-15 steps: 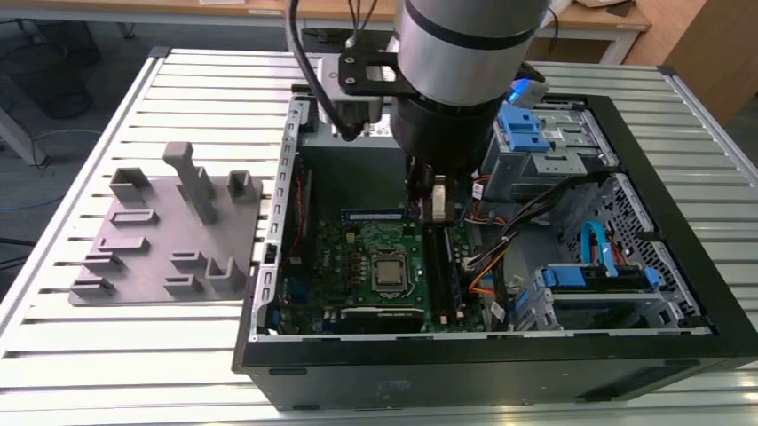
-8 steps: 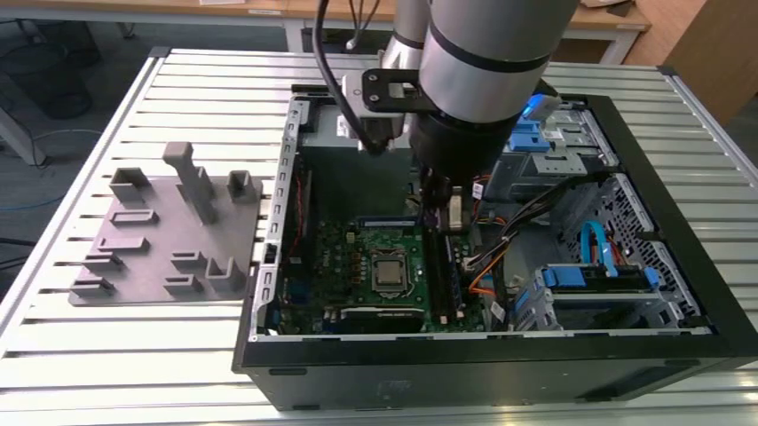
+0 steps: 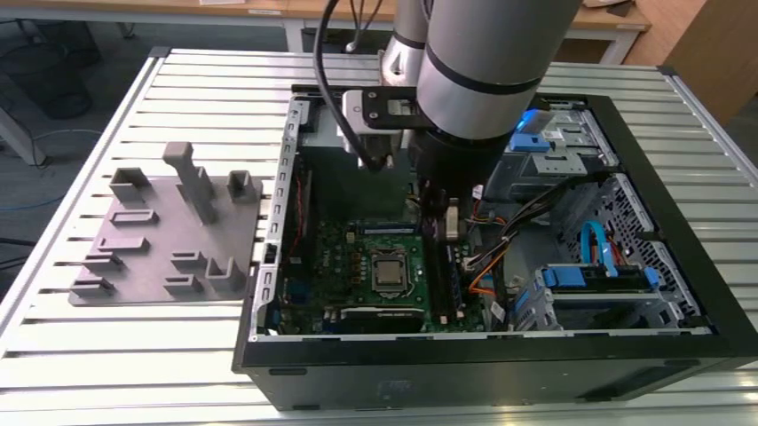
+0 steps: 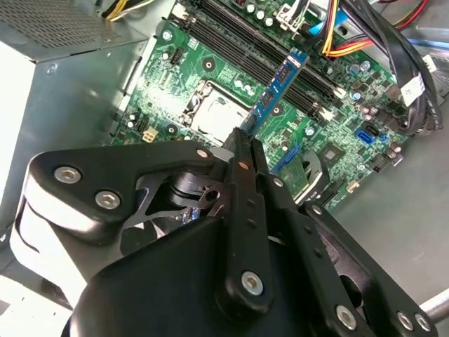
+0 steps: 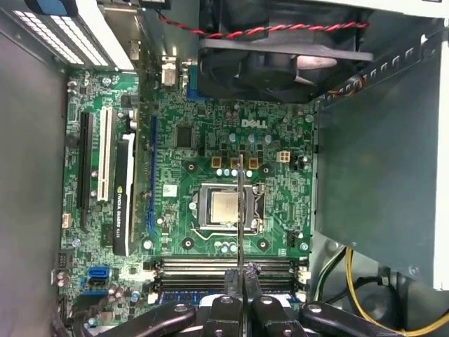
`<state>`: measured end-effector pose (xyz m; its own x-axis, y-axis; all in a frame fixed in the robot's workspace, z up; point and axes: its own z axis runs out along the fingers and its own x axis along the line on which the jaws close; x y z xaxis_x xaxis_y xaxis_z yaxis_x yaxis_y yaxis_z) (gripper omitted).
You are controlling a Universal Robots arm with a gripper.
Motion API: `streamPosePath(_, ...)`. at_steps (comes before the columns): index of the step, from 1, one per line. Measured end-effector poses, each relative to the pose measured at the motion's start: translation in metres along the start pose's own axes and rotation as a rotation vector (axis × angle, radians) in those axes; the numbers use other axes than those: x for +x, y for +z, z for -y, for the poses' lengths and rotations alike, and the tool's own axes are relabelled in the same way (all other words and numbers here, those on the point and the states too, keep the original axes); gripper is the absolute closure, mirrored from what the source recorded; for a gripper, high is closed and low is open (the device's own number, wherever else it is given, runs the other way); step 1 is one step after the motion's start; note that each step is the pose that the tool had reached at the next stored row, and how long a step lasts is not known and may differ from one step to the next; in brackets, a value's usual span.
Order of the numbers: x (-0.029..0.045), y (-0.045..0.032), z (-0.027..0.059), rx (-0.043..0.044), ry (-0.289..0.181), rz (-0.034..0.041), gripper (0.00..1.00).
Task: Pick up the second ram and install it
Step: 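Pick up the second ram and move it above second insertion slot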
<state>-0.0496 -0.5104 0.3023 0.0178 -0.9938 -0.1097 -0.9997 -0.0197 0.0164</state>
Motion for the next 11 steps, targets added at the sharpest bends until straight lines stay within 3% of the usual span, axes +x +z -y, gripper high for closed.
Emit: streamPosePath(11, 0.0004, 0.0028, 0.0001, 0.0000, 0.000, -0.0001, 0.87)
